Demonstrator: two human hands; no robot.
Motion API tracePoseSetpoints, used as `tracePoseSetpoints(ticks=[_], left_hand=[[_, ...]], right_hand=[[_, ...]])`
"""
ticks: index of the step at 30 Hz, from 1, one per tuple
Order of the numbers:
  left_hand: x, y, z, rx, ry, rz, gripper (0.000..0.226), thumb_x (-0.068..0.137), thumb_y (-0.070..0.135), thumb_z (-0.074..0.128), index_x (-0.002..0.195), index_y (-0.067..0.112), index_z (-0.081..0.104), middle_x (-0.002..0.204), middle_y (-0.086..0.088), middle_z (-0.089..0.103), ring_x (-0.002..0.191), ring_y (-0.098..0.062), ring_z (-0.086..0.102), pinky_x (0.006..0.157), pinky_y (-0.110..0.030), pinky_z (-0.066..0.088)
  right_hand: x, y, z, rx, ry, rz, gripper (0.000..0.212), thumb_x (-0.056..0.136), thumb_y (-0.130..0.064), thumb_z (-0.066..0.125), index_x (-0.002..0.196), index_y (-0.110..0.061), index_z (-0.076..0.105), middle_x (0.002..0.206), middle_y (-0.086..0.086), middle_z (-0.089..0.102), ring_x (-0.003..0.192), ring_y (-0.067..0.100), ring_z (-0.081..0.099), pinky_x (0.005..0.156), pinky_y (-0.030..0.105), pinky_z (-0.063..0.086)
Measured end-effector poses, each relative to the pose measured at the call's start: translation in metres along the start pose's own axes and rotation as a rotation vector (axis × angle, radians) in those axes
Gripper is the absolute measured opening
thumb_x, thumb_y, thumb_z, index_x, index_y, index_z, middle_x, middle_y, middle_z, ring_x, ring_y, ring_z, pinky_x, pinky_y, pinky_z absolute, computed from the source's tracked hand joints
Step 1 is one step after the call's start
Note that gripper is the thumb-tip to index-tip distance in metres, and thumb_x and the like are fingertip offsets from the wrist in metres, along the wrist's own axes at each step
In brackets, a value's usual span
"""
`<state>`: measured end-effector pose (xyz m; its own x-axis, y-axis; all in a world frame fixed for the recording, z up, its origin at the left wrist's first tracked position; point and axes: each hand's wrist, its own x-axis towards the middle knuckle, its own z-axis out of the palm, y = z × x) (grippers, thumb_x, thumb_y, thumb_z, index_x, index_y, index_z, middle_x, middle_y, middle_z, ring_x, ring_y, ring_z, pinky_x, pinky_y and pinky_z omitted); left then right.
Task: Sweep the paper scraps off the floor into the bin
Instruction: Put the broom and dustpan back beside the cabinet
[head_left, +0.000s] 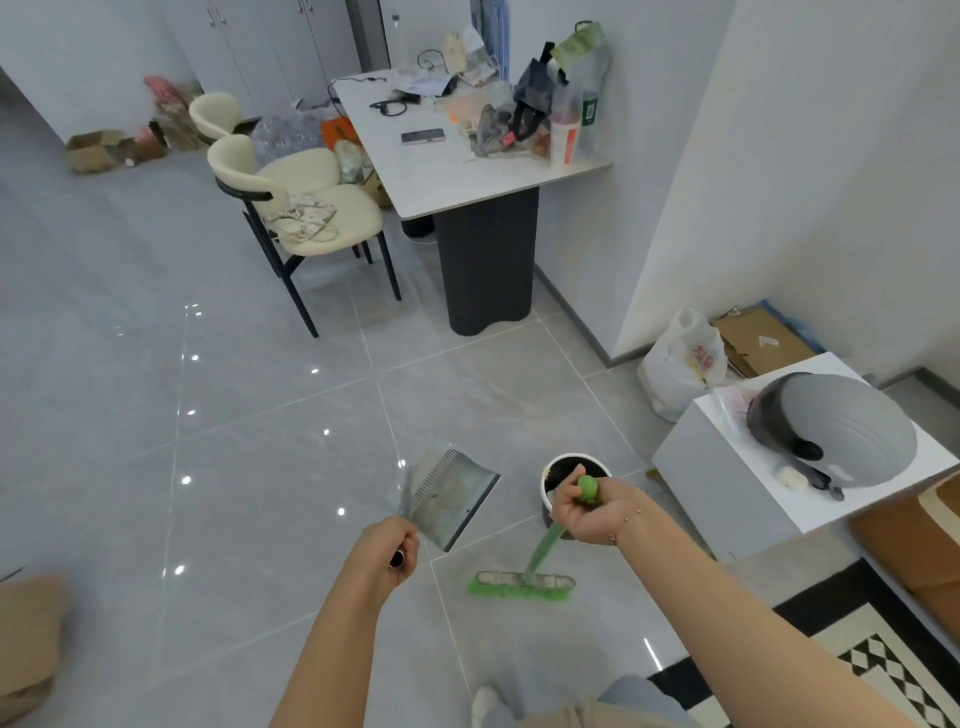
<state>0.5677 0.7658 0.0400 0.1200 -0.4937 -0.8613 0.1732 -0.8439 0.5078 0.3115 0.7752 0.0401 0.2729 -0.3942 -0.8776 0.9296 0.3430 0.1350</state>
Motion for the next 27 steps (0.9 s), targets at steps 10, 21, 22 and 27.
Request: tracePoseSetpoints(ticks=[10,21,22,27], left_hand=[[0.028,0.044,-0.016,0.013,0.032,0.021,0.019,0.09,-0.008,0.038,0.079,0.001,0.05,0.064,-0.008,0.044,0.02,-0.001,0.036,0.03,-0.006,0.033],[0.091,0.159,0.065,0.056,0.061,0.039,0.018,0.09,-0.006,0.039,0.08,0.002,0.051,0.064,-0.008,0.045,0.022,-0.002,0.038,0.032,-0.006,0.034],[0.097,0.173,0.079,0.077,0.056,0.044,0.018,0.09,-0.006,0.04,0.079,0.002,0.051,0.064,-0.008,0.045,0.023,-0.002,0.037,0.033,-0.006,0.033],[0.116,0.233,0.141,0.136,0.051,0.051,0.018,0.089,-0.008,0.038,0.081,0.001,0.051,0.064,-0.009,0.047,0.022,-0.001,0.036,0.031,-0.006,0.031]], right_hand=[[0.038,0.019,0.056,-0.299,-0.064,0.082,0.032,0.098,-0.007,0.031,0.069,-0.011,0.041,0.05,-0.001,0.046,0.024,0.015,0.045,0.023,0.014,0.025],[0.088,-0.064,0.131,-0.758,0.076,-0.049,0.021,0.094,-0.001,0.042,0.075,-0.009,0.041,0.037,0.003,0.043,0.024,0.009,0.043,0.023,0.009,0.019],[0.094,-0.079,0.14,-0.767,0.082,-0.058,0.022,0.094,0.0,0.041,0.074,-0.009,0.041,0.037,0.003,0.043,0.024,0.009,0.043,0.023,0.009,0.019],[0.107,-0.144,0.175,-0.763,0.126,-0.151,0.028,0.094,0.002,0.039,0.068,-0.009,0.038,0.032,0.003,0.042,0.02,0.008,0.04,0.024,0.005,0.017]])
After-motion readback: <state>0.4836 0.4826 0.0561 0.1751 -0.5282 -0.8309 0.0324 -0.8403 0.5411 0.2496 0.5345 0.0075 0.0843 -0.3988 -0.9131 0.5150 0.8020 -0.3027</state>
